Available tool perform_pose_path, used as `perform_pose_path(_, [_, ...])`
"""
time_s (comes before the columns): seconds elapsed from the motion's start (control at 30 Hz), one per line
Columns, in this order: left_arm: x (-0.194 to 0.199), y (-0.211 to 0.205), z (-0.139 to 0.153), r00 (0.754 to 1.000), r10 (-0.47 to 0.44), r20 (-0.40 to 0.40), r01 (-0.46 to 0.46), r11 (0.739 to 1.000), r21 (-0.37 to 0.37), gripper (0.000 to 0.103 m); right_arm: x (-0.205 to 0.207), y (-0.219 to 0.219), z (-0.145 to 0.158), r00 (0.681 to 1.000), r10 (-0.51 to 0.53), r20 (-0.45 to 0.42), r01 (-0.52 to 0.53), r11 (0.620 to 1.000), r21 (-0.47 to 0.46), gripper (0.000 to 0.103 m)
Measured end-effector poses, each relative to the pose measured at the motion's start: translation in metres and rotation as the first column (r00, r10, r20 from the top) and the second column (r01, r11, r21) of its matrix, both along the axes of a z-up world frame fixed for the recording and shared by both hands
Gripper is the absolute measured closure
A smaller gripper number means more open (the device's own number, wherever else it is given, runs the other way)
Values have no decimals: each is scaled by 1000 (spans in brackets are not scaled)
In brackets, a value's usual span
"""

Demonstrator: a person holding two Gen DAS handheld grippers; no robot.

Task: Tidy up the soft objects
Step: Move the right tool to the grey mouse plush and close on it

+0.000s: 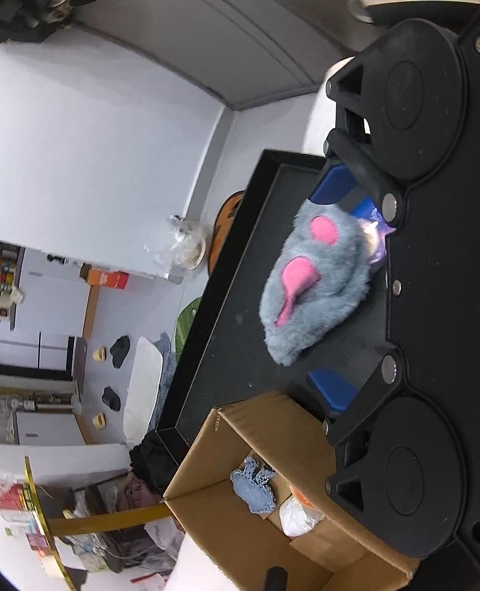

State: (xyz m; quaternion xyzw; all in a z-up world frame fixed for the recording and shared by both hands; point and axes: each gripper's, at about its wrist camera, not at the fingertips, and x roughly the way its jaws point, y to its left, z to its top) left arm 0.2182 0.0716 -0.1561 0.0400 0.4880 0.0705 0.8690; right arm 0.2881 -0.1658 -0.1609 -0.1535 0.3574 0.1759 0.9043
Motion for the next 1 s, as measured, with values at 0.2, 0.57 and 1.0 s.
perform_pose_path(0.2, [-1, -4, 2, 1000, -10, 2, 10, 1000, 14, 46, 9, 10, -12, 998, 55, 33, -53, 997, -53, 4])
perform_pose_path(0.57, [7, -21, -1, 999, -20, -27, 23, 996, 88, 45, 15, 17, -25, 988, 126, 94, -113, 985, -129, 4])
perform_pose_path(1.0, [13, -18, 1, 998, 56, -38, -53, 996, 76, 45, 9, 29, -41, 962, 252, 105, -220, 942, -252, 52])
